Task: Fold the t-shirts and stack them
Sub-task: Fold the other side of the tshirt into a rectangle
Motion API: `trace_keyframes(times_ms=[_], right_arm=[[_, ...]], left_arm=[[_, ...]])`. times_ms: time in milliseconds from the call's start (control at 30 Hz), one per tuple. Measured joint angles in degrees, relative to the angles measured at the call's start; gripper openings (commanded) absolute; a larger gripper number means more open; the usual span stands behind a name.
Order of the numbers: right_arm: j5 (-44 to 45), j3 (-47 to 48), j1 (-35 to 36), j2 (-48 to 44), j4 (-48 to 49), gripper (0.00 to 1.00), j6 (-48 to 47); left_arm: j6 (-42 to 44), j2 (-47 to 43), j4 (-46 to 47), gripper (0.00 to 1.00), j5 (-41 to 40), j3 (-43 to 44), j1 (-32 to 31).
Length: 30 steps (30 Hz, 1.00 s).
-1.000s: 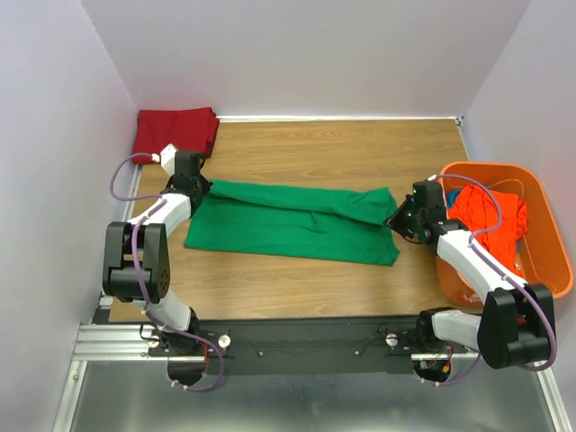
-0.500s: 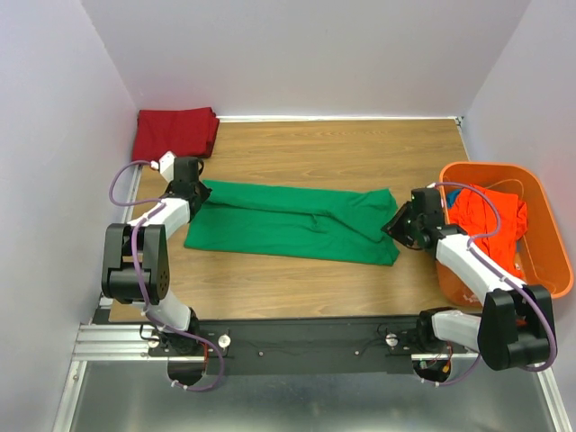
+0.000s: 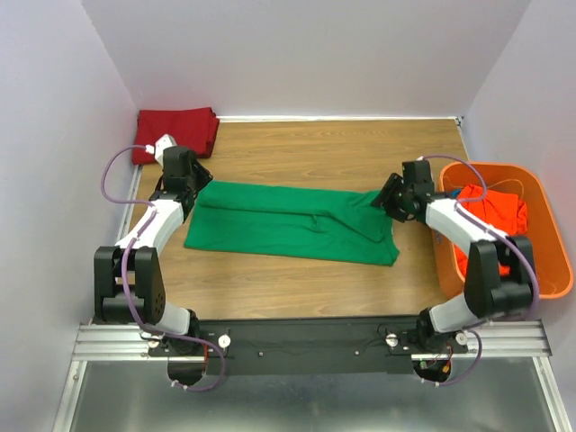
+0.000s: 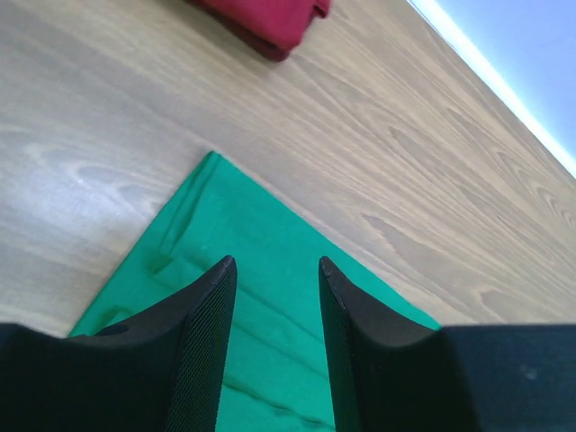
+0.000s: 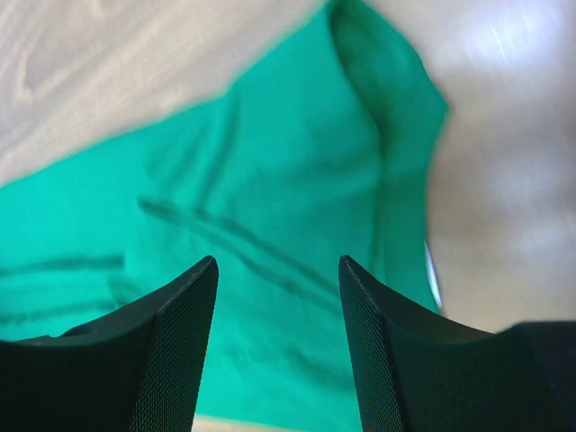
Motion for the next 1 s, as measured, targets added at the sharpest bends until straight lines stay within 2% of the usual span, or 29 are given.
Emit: trace_keyframes(times_ms=[233,500,867,1000], right_arm=[[1.22,10.4,3.43,13.27,1.51,0.61,-1.68],[2.75,15.17,10.19,22.6,3.98,0.61,-3.54],[3.65,15.15,13.29,22.75,5.14,0.6,-3.43],[3.61,12.9,14.27,20.79,5.33,0.55,-2.82]], left_arm=[[3.41,-0.26,-0.61,0.48,4.7,0.31,-1.55],[5.79,-1.2,-1.92,0.47,9.46,1.36,-4.22],[6.58,-1.2,-2.69,0.45,10.4,1.75,-4.31],[6.6,-1.2,-2.73,0.45,10.43,1.75,-4.31]])
